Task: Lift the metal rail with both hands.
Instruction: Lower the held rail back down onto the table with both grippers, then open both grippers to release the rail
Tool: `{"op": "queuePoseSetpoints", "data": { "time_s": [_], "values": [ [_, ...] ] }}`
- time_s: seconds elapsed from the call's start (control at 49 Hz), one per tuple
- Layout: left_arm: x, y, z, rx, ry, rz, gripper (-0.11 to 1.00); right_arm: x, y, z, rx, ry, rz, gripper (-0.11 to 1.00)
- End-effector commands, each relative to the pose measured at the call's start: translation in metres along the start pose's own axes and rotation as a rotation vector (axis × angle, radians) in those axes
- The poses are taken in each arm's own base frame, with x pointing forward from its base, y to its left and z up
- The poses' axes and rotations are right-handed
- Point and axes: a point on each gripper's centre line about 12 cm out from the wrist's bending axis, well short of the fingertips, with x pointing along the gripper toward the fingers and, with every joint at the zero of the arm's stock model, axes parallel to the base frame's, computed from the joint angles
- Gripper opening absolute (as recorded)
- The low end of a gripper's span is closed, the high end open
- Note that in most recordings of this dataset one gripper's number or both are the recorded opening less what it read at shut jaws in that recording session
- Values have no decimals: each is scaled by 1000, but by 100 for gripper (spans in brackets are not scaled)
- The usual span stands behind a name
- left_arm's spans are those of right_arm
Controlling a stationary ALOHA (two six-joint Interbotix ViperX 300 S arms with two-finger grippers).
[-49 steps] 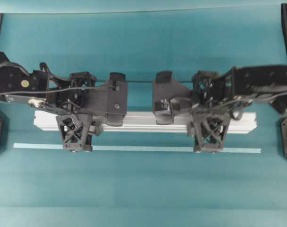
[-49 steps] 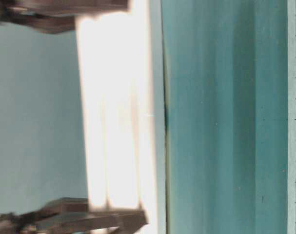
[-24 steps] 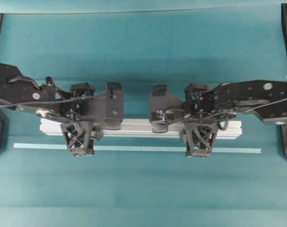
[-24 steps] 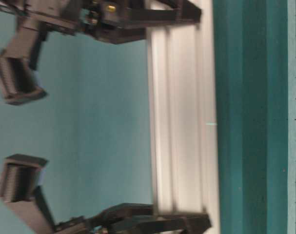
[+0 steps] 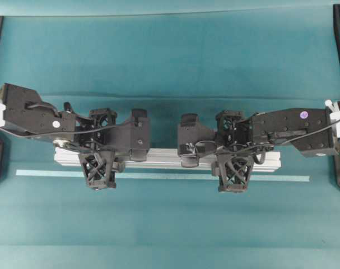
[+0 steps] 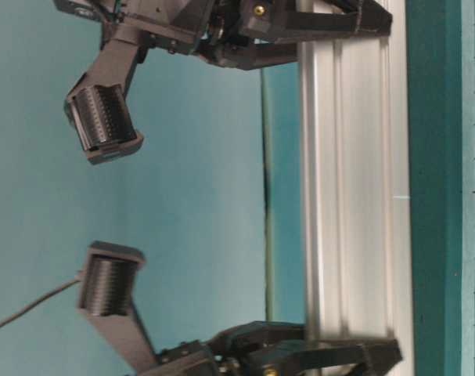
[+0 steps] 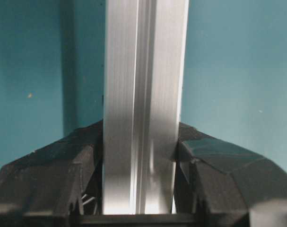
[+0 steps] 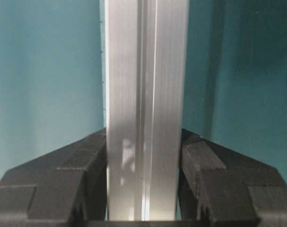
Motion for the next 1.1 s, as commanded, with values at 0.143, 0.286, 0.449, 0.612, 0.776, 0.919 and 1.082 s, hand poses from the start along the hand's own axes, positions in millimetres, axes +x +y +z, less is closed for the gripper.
{"op": "queuePoseSetpoints", "data": {
  "time_s": [0.143, 0.286, 0.449, 0.612, 0.776, 0.919, 1.082],
  "values": [
    [9, 1, 1, -8, -9, 2, 35, 11, 4, -5, -10, -24, 3, 38],
    [12, 1, 2, -7, -23, 1, 36, 18, 5, -10, -7, -12, 5, 38],
    [14, 1, 1, -24, -17, 1, 35, 23, 4, -12, -8, -12, 4, 38],
    [20, 0, -4, -53, -28, -1, 36, 28, 4, -11, -8, -21, 4, 38],
    [21, -2, -3, -63, -37, -5, 35, 30, 4, -12, -9, -14, 3, 38],
    [22, -2, -4, -63, -35, -5, 35, 32, 4, -13, -13, -7, 4, 38],
    [24, -2, -4, -61, -31, -4, 35, 35, 4, -16, -10, 3, 4, 38]
  ]
}}
